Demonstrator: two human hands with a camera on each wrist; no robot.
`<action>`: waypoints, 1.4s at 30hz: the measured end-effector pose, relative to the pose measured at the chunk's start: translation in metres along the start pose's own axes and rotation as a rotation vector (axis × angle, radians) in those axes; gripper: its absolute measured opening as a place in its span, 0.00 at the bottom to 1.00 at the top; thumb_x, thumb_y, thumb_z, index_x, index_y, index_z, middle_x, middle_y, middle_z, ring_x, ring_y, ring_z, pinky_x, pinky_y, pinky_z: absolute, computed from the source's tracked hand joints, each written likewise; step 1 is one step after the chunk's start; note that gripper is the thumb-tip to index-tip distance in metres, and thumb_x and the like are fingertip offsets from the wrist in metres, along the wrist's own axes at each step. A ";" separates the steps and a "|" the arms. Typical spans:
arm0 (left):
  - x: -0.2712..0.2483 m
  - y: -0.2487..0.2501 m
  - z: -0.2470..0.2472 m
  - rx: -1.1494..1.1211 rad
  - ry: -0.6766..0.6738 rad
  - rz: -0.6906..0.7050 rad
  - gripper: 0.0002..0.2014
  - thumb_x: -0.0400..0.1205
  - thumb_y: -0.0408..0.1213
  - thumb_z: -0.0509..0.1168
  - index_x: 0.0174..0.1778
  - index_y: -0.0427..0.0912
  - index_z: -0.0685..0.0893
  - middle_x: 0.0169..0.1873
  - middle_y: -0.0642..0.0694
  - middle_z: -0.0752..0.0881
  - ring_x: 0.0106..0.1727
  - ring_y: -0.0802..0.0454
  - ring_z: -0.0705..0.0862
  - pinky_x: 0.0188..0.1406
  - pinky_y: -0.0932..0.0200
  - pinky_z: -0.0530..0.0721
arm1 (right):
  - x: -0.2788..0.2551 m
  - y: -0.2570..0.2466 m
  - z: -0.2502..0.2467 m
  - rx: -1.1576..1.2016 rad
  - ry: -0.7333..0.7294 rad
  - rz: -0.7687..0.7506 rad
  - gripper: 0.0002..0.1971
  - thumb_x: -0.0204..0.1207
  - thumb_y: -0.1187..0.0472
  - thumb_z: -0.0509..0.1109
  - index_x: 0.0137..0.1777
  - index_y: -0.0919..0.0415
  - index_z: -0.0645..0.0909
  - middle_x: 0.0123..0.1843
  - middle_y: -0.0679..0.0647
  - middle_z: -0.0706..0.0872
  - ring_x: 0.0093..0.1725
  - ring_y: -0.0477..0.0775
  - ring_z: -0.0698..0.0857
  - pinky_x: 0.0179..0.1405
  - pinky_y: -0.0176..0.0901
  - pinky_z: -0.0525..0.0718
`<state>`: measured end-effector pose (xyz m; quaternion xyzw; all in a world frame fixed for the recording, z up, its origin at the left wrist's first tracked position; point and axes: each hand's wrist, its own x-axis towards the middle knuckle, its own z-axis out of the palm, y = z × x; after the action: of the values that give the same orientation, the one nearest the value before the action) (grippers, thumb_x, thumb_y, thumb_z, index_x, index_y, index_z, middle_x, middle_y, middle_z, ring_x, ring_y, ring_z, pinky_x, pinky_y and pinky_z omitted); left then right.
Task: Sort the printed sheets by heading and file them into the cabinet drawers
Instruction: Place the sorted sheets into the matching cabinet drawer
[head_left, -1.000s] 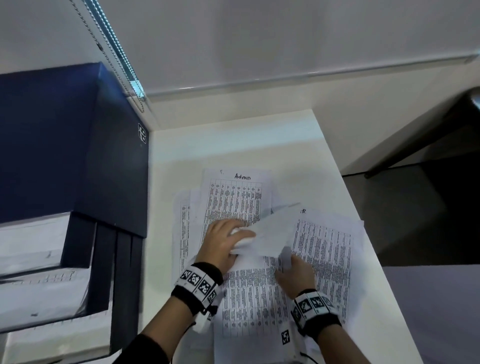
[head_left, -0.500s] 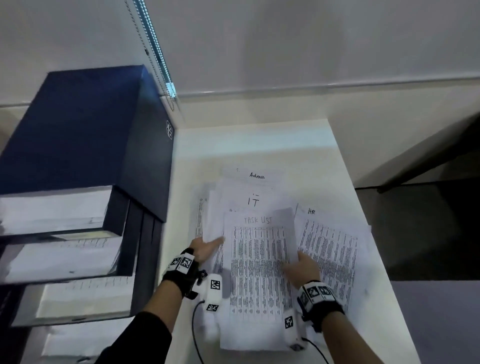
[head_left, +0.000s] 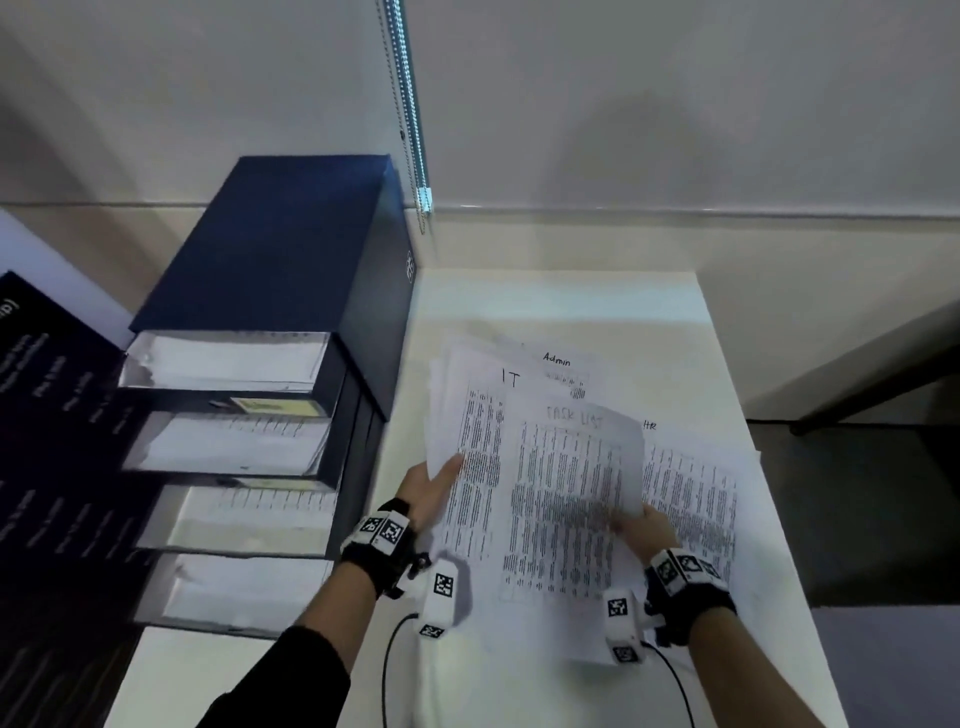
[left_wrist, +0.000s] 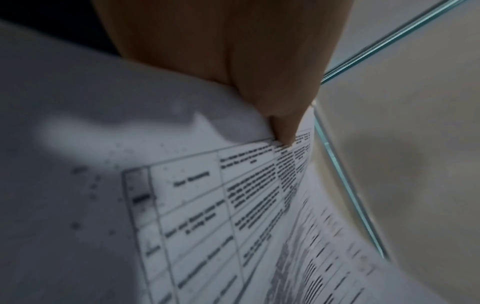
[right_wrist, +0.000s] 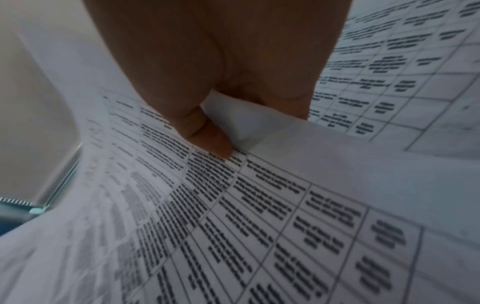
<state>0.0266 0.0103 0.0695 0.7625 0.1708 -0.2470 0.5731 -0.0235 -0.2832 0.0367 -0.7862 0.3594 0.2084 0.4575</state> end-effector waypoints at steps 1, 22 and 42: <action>-0.006 0.008 -0.007 0.030 0.020 0.056 0.34 0.77 0.66 0.64 0.68 0.40 0.81 0.59 0.48 0.87 0.65 0.46 0.83 0.66 0.54 0.77 | -0.001 0.001 -0.002 0.011 0.010 0.010 0.07 0.80 0.64 0.67 0.46 0.70 0.80 0.36 0.58 0.81 0.36 0.56 0.79 0.40 0.46 0.80; -0.186 0.138 -0.247 -0.033 0.660 0.860 0.10 0.89 0.40 0.57 0.63 0.44 0.80 0.49 0.58 0.85 0.47 0.77 0.83 0.53 0.72 0.82 | -0.169 -0.092 0.059 -0.026 -0.236 -0.553 0.14 0.76 0.45 0.73 0.39 0.55 0.79 0.31 0.45 0.83 0.28 0.48 0.81 0.33 0.39 0.75; -0.207 -0.036 -0.361 -0.472 0.714 0.388 0.21 0.85 0.31 0.63 0.76 0.40 0.75 0.62 0.52 0.85 0.60 0.56 0.84 0.50 0.75 0.82 | -0.240 -0.082 0.272 0.259 -0.706 0.168 0.18 0.79 0.58 0.72 0.65 0.67 0.83 0.57 0.67 0.89 0.53 0.66 0.89 0.53 0.57 0.88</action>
<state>-0.0974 0.3711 0.2395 0.6666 0.2631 0.1878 0.6717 -0.1186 0.0696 0.1067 -0.5695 0.2660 0.4560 0.6301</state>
